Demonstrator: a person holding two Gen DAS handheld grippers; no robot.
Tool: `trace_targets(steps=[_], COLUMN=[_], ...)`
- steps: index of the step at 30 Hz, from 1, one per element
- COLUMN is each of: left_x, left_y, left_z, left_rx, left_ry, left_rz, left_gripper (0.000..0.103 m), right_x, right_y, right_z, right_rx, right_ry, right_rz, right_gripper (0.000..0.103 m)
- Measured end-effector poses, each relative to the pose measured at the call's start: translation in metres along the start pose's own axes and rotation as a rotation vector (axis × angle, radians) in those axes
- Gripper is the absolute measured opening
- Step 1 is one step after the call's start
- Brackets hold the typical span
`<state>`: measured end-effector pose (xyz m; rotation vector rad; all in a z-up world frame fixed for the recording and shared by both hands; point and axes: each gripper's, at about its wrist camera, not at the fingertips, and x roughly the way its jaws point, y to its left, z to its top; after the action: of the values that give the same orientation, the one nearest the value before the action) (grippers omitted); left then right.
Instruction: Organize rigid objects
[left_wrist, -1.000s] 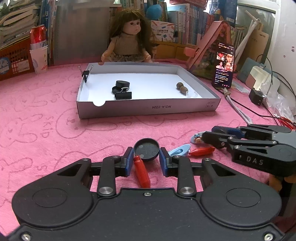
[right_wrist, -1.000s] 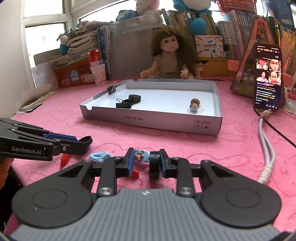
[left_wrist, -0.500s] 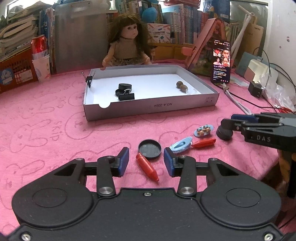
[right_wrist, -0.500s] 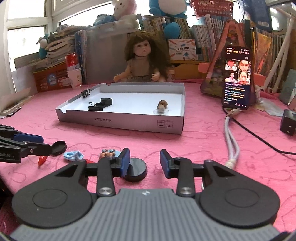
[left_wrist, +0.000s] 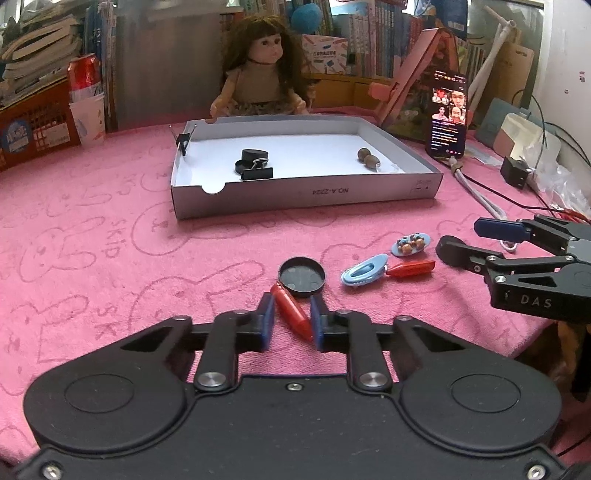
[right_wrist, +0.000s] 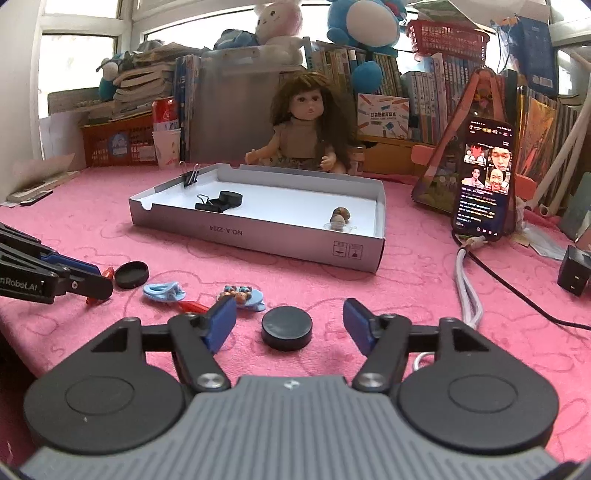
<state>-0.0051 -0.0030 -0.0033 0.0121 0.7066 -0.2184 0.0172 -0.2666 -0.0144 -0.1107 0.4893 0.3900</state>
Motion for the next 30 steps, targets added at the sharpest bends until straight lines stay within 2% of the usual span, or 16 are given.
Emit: trace_targets(steps=[3,7,13,19,22,30], left_x=[-0.002,-0.007,-0.017,-0.019,-0.020,-0.024], left_y=[0.001,0.008,0.013,0.013,0.018,0.035], left_z=[0.000,0.000,-0.004,-0.009,-0.009,-0.015], left_rx=[0.013,0.032,0.076,0.103,0.109,0.058], left_ry=[0.000,-0.004,0.006,0.008,0.013,0.027], left_rz=[0.000,0.025,0.049,0.068,0.103,0.146], left_gripper=[0.017,0.027,0.035,0.039,0.039,0.039], right_x=[0.001,0.001,0.003,0.005,0.005,0.007], right_y=[0.002,0.002,-0.001,0.001,0.001,-0.001], right_z=[-0.001,-0.003,-0.005,-0.006,-0.006,-0.007], right_rx=[-0.019,-0.023,0.001,0.005,0.000,0.019], right_ry=[0.002,0.009,0.018,0.020,0.021,0.023], right_rz=[-0.009,-0.014,-0.013,-0.014,-0.017,-0.021], right_gripper=[0.077,0.078,0.078,0.078,0.078,0.078])
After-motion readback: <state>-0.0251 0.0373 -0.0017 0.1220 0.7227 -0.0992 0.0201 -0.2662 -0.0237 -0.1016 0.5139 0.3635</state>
